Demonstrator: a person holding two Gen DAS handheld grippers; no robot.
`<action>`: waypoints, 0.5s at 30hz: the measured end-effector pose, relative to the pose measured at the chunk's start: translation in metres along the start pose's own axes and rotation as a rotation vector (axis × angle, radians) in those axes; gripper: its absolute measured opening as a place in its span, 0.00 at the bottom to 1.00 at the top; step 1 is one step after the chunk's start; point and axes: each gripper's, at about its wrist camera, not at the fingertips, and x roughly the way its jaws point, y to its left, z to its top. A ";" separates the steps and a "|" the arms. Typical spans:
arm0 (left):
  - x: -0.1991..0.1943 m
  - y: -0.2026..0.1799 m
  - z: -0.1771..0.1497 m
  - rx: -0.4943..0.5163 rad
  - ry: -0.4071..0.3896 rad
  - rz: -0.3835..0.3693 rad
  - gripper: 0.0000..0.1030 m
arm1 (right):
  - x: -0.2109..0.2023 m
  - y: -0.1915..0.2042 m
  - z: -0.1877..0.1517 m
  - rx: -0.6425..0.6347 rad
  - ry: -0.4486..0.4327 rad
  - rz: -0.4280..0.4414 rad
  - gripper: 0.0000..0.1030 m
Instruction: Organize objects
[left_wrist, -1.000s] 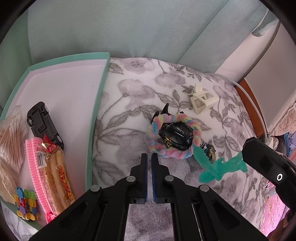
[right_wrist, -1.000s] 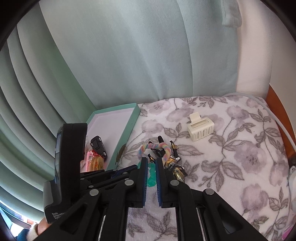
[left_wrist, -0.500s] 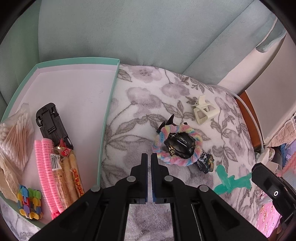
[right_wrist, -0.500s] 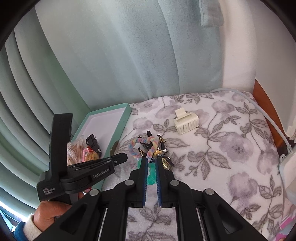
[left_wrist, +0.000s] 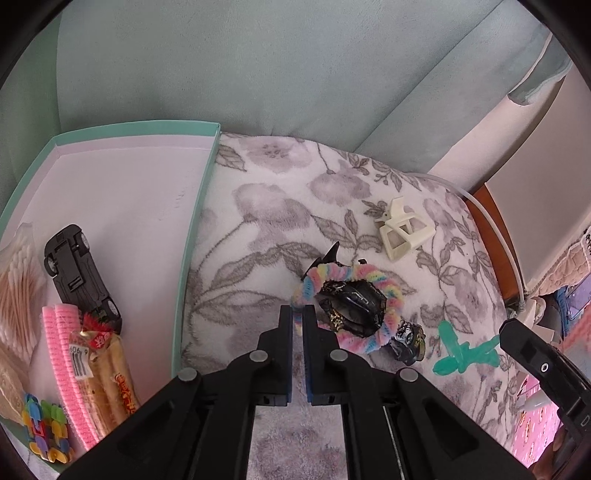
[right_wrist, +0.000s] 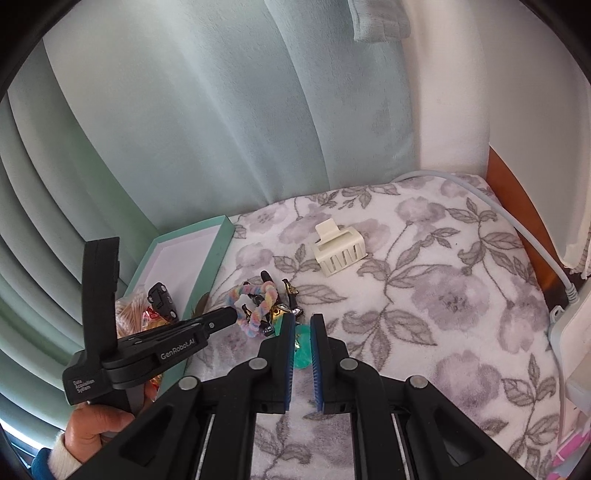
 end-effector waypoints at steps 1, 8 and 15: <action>0.002 0.000 0.001 0.003 0.002 0.000 0.10 | 0.001 0.000 0.000 0.000 0.002 0.000 0.09; 0.011 -0.001 0.004 0.002 0.012 0.001 0.15 | 0.009 -0.004 -0.004 0.008 0.016 0.000 0.09; 0.013 -0.002 0.002 0.006 0.012 0.005 0.10 | 0.008 -0.006 -0.004 0.017 0.016 -0.004 0.09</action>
